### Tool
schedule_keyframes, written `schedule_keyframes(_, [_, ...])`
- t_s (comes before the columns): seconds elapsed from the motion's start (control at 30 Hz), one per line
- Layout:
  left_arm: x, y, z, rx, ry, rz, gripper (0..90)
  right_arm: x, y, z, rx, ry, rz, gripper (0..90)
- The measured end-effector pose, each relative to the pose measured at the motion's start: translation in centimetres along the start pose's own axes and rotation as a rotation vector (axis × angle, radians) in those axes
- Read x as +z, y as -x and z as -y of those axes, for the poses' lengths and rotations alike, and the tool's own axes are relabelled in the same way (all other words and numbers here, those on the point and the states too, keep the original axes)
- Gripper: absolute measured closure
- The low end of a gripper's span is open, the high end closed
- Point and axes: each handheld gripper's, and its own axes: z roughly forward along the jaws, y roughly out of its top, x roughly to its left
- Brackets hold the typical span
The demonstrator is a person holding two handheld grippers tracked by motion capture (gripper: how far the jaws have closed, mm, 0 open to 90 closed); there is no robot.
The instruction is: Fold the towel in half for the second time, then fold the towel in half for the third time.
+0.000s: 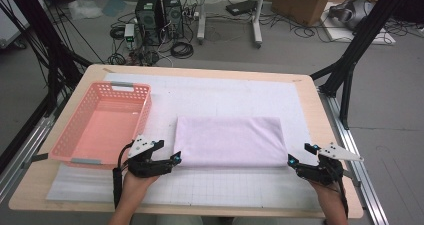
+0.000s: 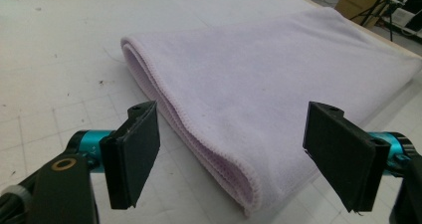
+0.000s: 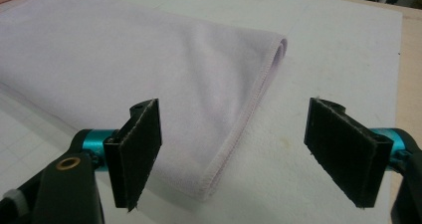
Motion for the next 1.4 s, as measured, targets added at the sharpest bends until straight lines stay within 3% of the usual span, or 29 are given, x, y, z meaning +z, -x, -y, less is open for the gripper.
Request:
schedule_keyframes(0.37, [0.1,-0.1,0.1,-0.007,0.000,0.017,19.3,0.3,-0.1,0.0,-0.008,-0.009,-0.025,21.3])
schedule_keyframes(0.57, [0.7,-0.3,0.2,-0.017,-0.031,0.019,19.4,0.5,-0.2,0.2,-0.005,-0.025,-0.030,21.3])
schedule_keyframes(0.7, [0.9,-0.4,0.4,-0.037,-0.057,0.019,21.2,0.5,-0.2,0.3,0.000,-0.025,-0.029,21.4])
schedule_keyframes(0.8, [0.9,-0.7,0.4,-0.065,-0.050,0.037,23.3,0.6,-0.3,0.3,-0.009,-0.041,-0.030,21.5])
schedule_keyframes(0.93, [0.9,-0.7,0.3,-0.069,-0.050,0.036,24.3,0.9,-0.5,0.3,-0.012,-0.055,-0.041,21.5])
schedule_keyframes(1.03, [1.0,-0.8,0.4,-0.094,-0.060,0.017,27.7,0.9,-0.5,0.3,-0.004,-0.055,-0.053,21.5])
schedule_keyframes(1.17, [1.4,-0.9,0.4,-0.119,-0.098,-0.016,32.9,1.0,-0.7,0.2,-0.006,-0.051,-0.060,21.5])
schedule_keyframes(1.33, [1.9,-0.6,0.8,-0.105,-0.150,-0.014,34.6,1.4,-1.0,0.2,-0.009,-0.060,-0.071,21.5])
schedule_keyframes(1.4, [2.3,-0.5,0.8,-0.118,-0.170,-0.007,30.9,1.5,-1.0,0.1,-0.015,-0.061,-0.075,21.5])
